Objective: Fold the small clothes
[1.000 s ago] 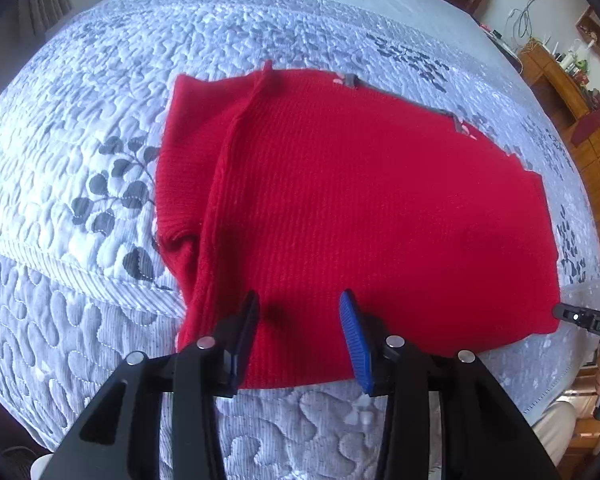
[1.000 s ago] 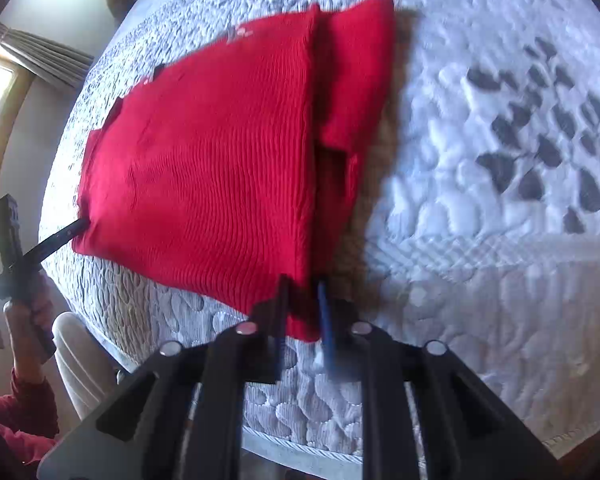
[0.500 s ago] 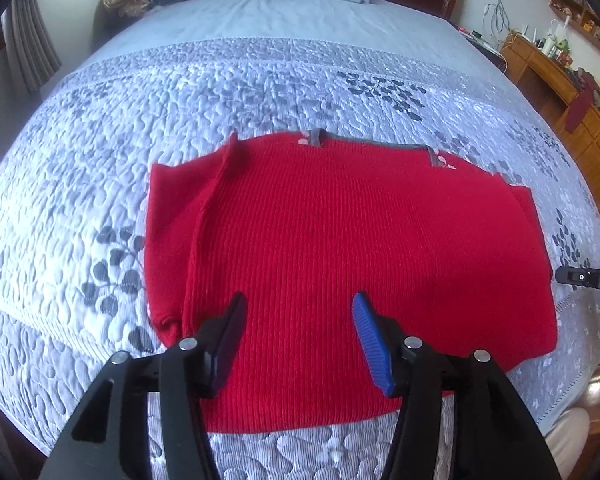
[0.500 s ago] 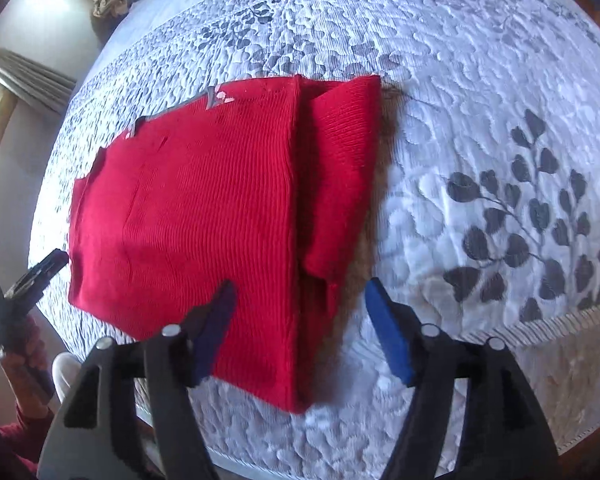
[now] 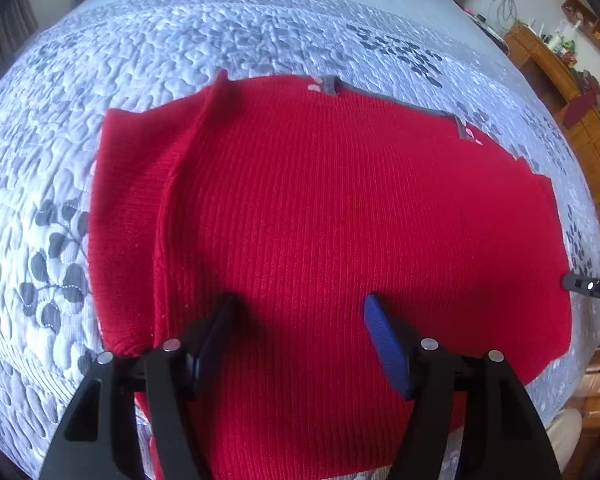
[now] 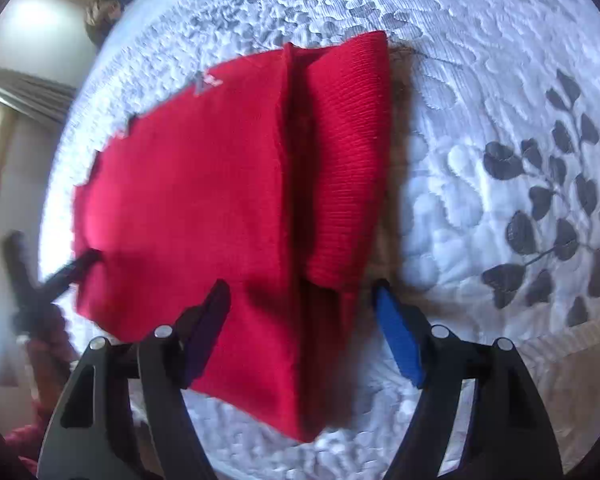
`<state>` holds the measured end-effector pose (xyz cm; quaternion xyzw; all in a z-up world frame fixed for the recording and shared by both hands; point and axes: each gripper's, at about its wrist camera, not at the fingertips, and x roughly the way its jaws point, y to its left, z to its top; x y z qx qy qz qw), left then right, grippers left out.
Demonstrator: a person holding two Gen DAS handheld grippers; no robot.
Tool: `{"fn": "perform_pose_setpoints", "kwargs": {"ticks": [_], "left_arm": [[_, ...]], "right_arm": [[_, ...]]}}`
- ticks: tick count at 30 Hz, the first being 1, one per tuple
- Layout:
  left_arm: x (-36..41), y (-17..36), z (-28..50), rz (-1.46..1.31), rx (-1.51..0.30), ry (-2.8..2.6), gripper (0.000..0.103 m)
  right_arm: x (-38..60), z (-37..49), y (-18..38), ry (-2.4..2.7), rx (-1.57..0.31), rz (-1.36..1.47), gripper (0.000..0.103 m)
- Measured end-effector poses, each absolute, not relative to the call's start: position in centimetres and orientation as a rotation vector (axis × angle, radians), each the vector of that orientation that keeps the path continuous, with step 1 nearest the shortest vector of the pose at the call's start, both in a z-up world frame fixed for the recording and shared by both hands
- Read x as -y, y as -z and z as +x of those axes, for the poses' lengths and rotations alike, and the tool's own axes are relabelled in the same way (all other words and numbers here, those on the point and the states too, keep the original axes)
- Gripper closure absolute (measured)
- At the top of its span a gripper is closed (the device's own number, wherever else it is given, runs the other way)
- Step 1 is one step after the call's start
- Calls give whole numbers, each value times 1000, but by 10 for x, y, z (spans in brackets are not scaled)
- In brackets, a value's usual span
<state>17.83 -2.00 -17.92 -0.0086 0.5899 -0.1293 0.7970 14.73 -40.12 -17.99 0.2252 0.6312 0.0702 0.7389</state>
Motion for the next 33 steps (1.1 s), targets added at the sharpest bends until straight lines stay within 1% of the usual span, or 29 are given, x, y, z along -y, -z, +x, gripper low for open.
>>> {"fn": "perform_pose_setpoints", "kwargs": {"ticks": [3,6,9,13,14,16,17,18,21,25,33], "left_arm": [[28,181,178,47,-1269,286,33],[29,183,178,57,-1269,284,32],[25,183,181,31,-1274,300,32],[14,183,183,-35,-1282,338,31],[12,183,183,-41,-1283,343,31],[11,184,183,-42,-1283,355,30],[12,184,182,-36,-1279,359,30],[13,184,182,-30,-1275,361,29],[13,185,181,-25,-1268,373,29],[7,184,185,-77,-1286,392,29],[-2,183,188,-141,-1308,424,29]], "right_arm": [[402,148,183,-150,-1394,486,40],[404,151,187,-148,-1390,500,46],[411,151,192,-159,-1383,549,48],[421,150,197,-180,-1363,657,47],[423,150,198,-177,-1361,676,47],[424,151,197,-170,-1359,686,55],[423,151,194,-178,-1352,694,67],[422,151,194,-202,-1354,726,83],[414,153,184,-172,-1358,687,87],[402,156,162,-131,-1354,609,89],[333,188,115,-14,-1412,254,91]]}}
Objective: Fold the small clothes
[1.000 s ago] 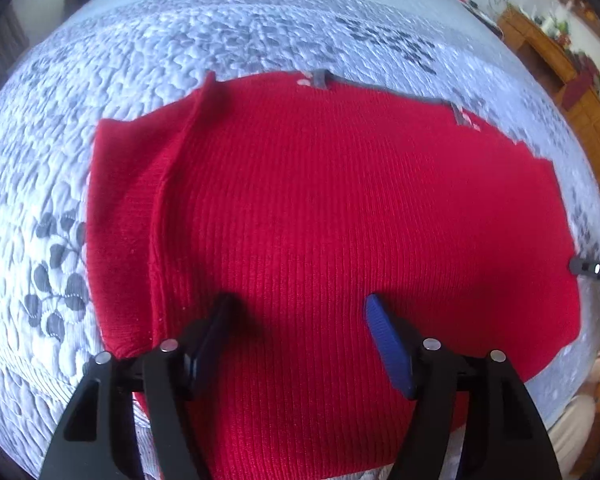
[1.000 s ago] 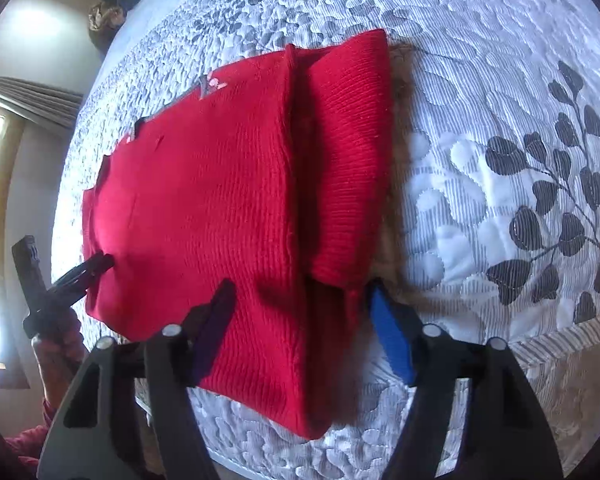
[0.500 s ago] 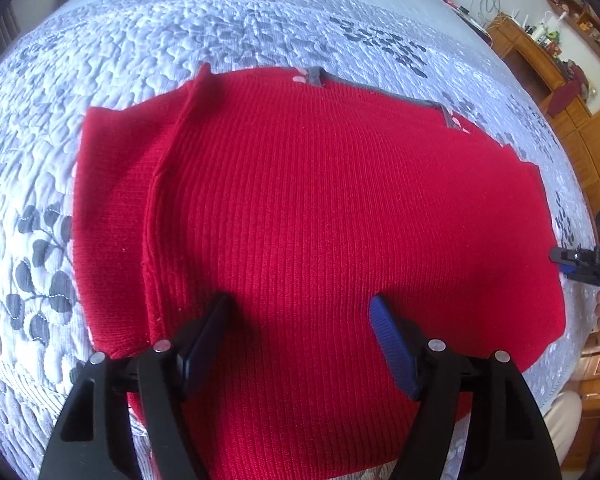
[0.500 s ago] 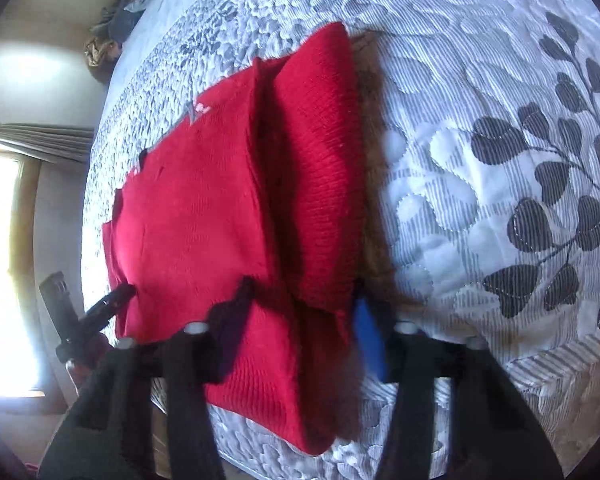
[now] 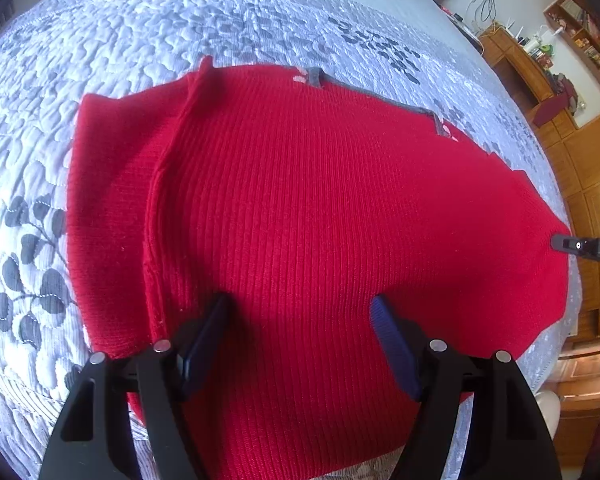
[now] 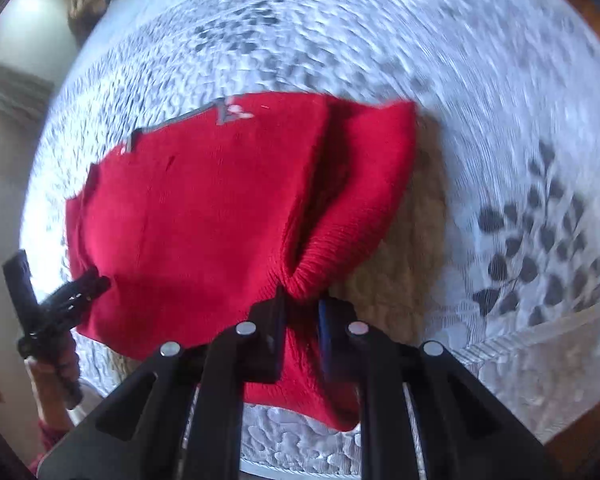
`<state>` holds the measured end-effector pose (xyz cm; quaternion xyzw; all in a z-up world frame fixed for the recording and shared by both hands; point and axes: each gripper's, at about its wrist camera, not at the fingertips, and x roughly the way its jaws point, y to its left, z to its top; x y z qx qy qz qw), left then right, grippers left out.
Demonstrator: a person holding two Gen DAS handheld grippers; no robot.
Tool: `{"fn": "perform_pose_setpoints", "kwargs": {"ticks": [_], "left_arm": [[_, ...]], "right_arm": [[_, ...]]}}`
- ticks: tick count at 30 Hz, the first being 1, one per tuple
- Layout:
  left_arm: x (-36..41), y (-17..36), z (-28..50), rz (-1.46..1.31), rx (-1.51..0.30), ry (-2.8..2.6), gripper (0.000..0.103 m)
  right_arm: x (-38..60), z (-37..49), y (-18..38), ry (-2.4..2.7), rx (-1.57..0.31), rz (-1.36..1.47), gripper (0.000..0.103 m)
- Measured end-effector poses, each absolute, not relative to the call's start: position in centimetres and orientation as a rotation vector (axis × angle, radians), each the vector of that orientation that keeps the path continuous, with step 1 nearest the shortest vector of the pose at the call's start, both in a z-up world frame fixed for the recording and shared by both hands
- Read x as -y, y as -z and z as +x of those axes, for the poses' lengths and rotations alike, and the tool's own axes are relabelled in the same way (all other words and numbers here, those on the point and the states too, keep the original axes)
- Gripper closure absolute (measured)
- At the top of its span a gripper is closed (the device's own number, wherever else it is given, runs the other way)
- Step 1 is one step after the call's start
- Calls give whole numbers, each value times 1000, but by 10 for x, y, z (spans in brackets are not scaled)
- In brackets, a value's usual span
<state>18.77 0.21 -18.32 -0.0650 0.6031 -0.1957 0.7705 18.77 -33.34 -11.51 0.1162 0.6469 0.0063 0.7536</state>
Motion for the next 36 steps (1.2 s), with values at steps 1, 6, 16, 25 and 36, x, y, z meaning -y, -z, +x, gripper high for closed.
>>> {"fn": "perform_pose_setpoints", "kwargs": {"ticks": [1,6,16,25,36], "left_arm": [[-5,183,188,-156,-1311,431,29],[-11,183,189,-191,-1322,452,29],[-7,182,187,-160,-1313,450,29],[-2,184,192,-167,-1332,438,26],[-20,172,197,-309,-1442,385,26]], "right_arm": [[321,192,110,-24,-1410,225,92],[236,207,89,-149,-1384,66,92],[171,190,82,-342,-1335,-74,64],[172,109,99,-437,-1276,-245,36],[139,86,143,-502,-1185,-504,36]]}}
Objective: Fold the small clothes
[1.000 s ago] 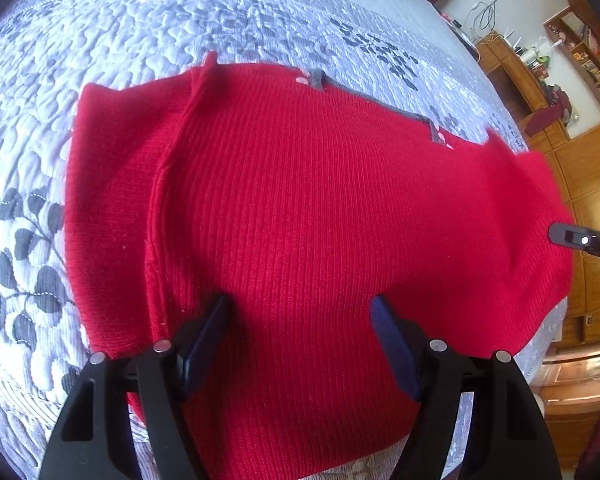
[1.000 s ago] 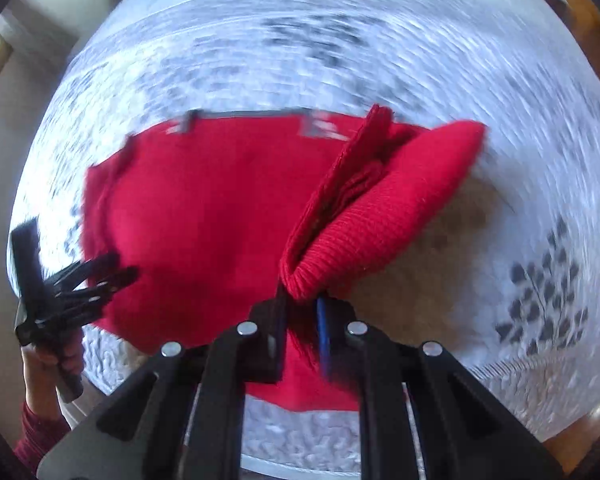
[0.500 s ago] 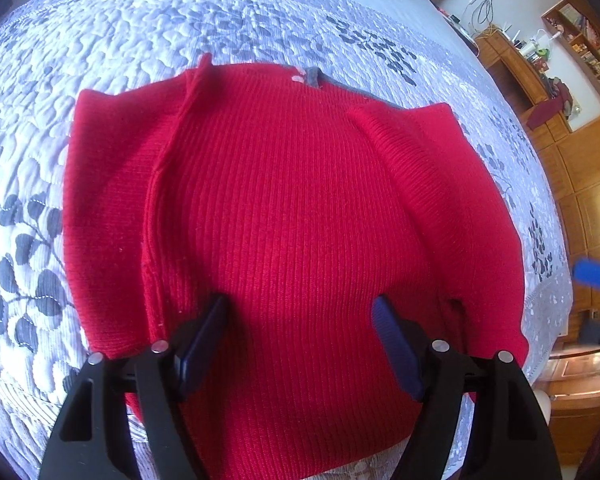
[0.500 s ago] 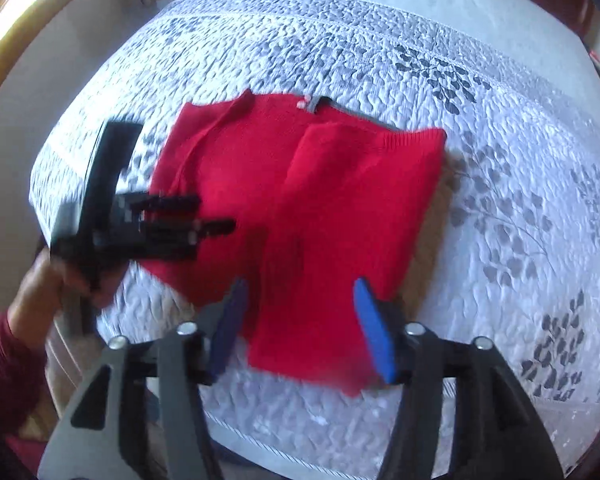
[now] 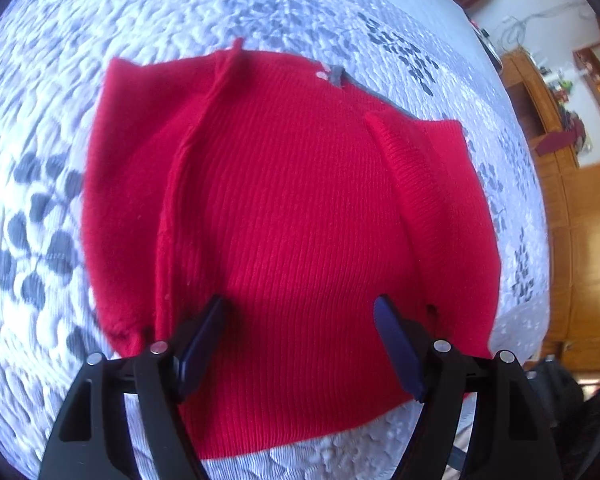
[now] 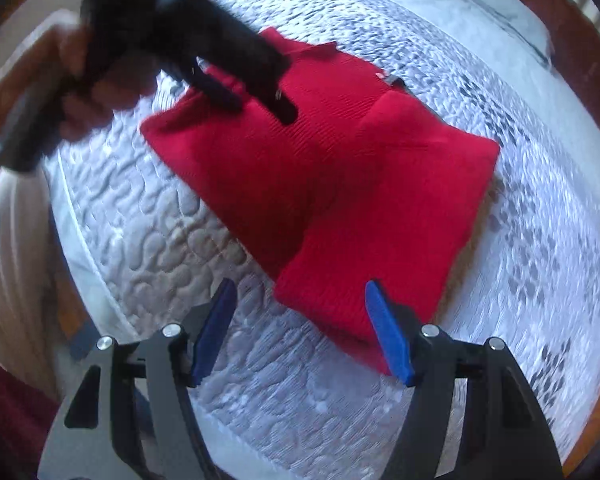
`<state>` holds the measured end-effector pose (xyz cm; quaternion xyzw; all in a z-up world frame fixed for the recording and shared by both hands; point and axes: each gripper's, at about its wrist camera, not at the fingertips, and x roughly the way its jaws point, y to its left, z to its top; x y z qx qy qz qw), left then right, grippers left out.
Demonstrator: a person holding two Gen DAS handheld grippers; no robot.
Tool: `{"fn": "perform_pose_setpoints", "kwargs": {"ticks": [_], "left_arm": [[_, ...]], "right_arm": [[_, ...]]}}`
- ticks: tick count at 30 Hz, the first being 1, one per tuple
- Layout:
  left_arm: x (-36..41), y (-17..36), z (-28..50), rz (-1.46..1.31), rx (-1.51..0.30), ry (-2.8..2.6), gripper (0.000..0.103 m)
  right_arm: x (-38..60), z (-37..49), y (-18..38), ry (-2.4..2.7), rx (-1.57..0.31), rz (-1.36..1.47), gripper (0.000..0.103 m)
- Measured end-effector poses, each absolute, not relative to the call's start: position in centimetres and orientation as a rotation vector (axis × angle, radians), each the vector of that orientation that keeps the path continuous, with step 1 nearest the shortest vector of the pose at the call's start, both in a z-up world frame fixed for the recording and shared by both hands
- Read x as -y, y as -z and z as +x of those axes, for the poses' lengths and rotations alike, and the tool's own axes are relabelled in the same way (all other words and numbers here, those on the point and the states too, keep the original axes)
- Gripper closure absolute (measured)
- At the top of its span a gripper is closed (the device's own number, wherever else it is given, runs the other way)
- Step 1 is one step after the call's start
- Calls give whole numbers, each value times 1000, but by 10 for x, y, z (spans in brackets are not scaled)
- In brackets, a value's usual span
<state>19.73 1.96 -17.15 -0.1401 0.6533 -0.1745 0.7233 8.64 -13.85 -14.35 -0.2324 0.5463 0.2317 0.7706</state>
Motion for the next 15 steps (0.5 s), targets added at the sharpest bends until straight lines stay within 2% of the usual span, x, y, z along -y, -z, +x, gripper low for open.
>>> {"fn": "perform_pose_setpoints", "kwargs": {"ticks": [2,3,4,5,8,15], "left_arm": [[-23,169,196,-323,-1450,375,26],[-23,167,195,-324,-1450,371,26],[-23,164,194,-326,-1448,372,26],[-22,162,194,-330,-1446,377,26],[-17,155,192,-366,-1450,410,26],[13,152,196,-497,-1478,492,26]], "right_arm": [[140,86,153,-500,-1191,-532,38],[141,87,158,-491,-1197,-540,44],[144,90,162,-475,-1206,-545,51],[147,93,166,-466,-1218,-539,65],[163,104,164,-504,-1253,-402,88],[215,123,135,-588,-1252,46,94]]}}
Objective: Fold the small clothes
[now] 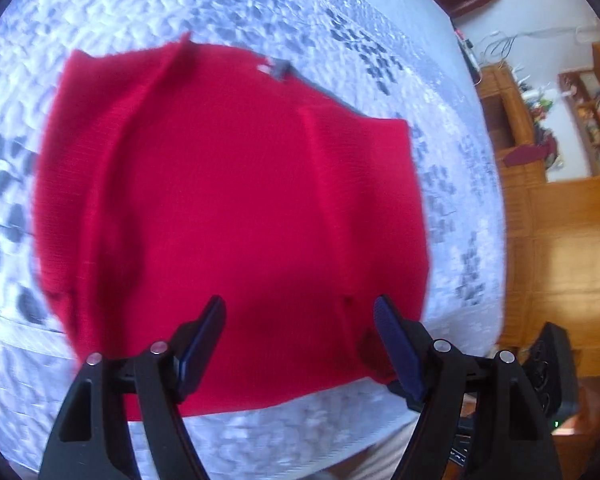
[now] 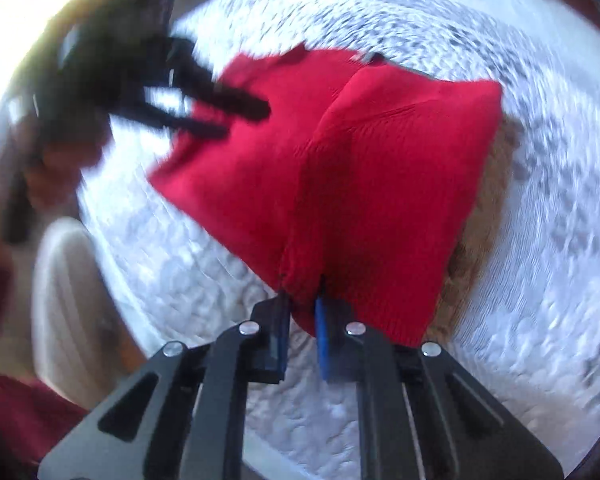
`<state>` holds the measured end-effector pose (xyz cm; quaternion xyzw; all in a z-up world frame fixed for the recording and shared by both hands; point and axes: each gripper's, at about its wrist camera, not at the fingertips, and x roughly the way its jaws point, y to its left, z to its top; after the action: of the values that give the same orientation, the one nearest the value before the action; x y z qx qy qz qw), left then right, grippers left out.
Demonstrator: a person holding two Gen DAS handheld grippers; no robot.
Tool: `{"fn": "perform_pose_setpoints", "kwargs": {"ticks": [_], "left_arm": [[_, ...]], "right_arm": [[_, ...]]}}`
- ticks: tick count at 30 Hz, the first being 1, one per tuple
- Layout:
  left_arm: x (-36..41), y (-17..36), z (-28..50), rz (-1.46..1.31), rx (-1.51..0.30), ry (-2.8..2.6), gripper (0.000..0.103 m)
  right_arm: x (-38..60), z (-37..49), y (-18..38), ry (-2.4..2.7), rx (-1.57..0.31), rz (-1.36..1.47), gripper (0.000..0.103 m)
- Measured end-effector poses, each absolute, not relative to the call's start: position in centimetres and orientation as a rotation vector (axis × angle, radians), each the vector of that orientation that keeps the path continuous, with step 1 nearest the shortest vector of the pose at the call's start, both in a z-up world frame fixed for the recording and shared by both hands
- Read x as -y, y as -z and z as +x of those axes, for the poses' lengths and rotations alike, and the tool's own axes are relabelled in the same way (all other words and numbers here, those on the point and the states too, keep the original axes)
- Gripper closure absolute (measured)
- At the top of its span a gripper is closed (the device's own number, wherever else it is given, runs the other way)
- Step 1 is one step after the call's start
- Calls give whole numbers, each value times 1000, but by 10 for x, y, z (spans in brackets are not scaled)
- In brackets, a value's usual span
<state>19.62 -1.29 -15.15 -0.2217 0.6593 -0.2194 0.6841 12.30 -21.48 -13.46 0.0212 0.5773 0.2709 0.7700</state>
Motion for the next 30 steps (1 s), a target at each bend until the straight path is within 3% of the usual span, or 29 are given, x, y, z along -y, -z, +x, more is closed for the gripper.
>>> {"fn": "perform_pose_setpoints", "kwargs": {"ticks": [8,14,19,21,22,24,30], "left_arm": [[48,181,211,-774,-1561,515,26],[77,181,228,-773,-1556,527,29],[94,174,250,-702,-1531,545,53],[98,179,260,-690,-1531,540,80],[99,182,264,-695,-1528,544,85],[100,185,268,-701,-1525,563,90],[98,159,271,-624,-1440,619,92]], "right_arm": [[240,126,109,-611,-1183,172,94],[250,119,97,-616,-1156,168,94],[253,116,91,-618,-1141,167,94],[255,117,91,-610,-1140,177,94],[255,117,91,-608,-1140,182,94],[255,119,94,-603,-1144,186,94],[235,122,96,-641,-1156,216,94]]}}
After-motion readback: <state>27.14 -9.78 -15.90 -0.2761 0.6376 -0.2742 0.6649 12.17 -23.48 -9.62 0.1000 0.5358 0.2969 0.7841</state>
